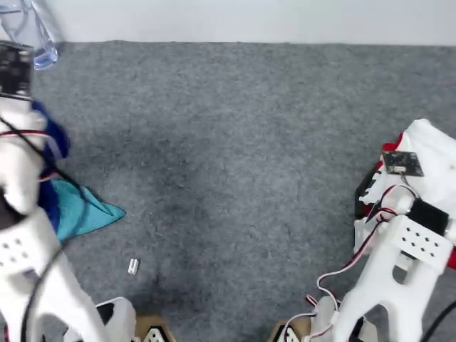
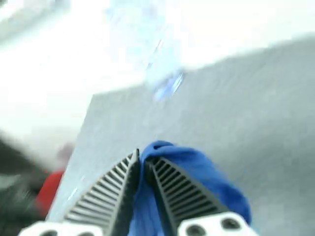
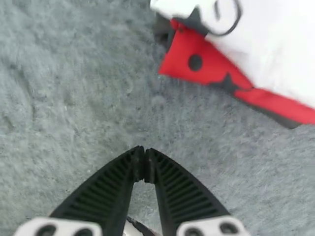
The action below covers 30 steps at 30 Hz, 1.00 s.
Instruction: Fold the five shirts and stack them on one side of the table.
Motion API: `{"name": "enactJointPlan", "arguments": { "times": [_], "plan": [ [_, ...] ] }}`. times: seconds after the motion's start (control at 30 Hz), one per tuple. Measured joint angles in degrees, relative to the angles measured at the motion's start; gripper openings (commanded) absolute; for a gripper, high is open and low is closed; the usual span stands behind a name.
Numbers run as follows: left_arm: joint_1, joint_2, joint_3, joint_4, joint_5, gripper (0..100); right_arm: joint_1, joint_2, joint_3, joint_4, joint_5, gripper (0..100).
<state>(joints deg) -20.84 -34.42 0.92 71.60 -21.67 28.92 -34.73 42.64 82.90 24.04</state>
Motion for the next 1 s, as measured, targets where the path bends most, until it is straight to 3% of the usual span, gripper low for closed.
{"name": "enactJointPlan", "arguments": {
  "times": [0.27, 0.47, 0.53, 0.67, 1.0],
  "plan": [
    [30.1, -2.8, -7.5, 1.8, 10.8, 1, 0.0, -0.1, 1.4, -0.1, 0.0, 0.9],
    [44.4, -2.0, -7.7, 1.8, 12.9, 1, 0.0, -0.1, 1.4, -0.1, 0.0, 0.9],
    [46.1, -0.4, -7.7, 1.8, 12.9, 4, 0.0, -0.1, 1.4, -0.1, 0.0, 0.9],
    [47.1, 2.6, -7.7, 5.0, 12.9, 20, 0.0, -0.1, 1.4, -0.1, 0.0, 0.9],
    [47.2, -1.5, -12.0, 18.6, 13.2, 22, 0.0, -0.1, 1.4, -2.2, 0.0, 0.9]
  ]
}}
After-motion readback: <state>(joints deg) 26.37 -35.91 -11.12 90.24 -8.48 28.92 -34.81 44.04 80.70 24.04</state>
